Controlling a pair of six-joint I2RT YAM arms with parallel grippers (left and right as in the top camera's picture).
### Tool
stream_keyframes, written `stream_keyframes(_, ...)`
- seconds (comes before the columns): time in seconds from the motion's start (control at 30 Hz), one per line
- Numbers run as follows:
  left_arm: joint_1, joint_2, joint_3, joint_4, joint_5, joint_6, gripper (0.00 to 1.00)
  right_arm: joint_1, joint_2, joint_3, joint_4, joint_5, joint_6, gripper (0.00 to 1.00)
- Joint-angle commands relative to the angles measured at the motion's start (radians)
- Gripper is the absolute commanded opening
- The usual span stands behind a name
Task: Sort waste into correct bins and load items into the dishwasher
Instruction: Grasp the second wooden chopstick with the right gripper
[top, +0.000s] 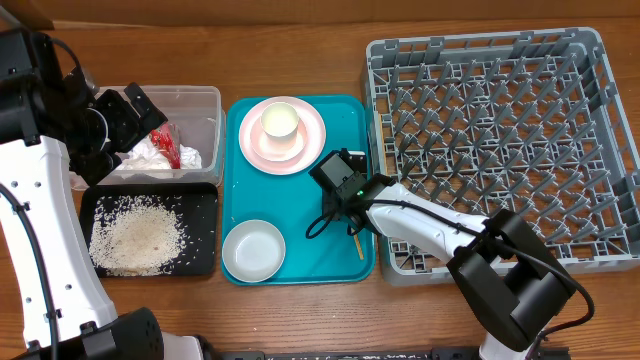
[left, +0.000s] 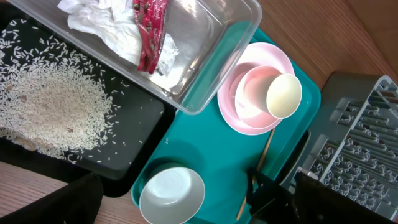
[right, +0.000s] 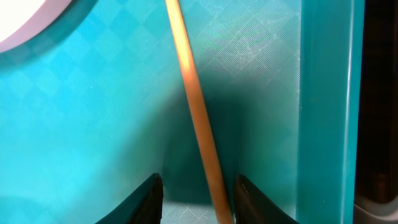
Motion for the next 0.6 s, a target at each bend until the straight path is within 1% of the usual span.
stream_keyframes(0.0,0.004,-0.001,0.013,0.002,0.007,0.018,1.0,-0.002,-0.023,-0.007,0.0,-0.019,0.003,0.38)
stream_keyframes(0.03,0.004,-0.001,0.013,0.002,0.007,0.018,1.0,-0.002,-0.023,-0.007,0.005,-0.019,0.003,0.38)
stream_keyframes(0.1,0.004,-0.001,0.013,0.002,0.007,0.018,1.0,-0.002,-0.023,-0.007,0.018,-0.019,-0.003,0.32)
stream_keyframes(0.17,0.004,-0.001,0.013,0.002,0.007,0.018,1.0,-0.002,-0.023,-0.007,0.026,-0.021,-0.003,0.31)
stream_keyframes(0.43,0.004,-0.001,0.013,0.002,0.007,0.018,1.0,-0.005,-0.023,-0.001,0.022,-0.057,-0.003,0.33)
stream_keyframes(0.57,0.004,-0.001,0.013,0.002,0.007,0.018,1.0,-0.009,-0.023,0.006,0.056,-0.056,-0.003,0.33)
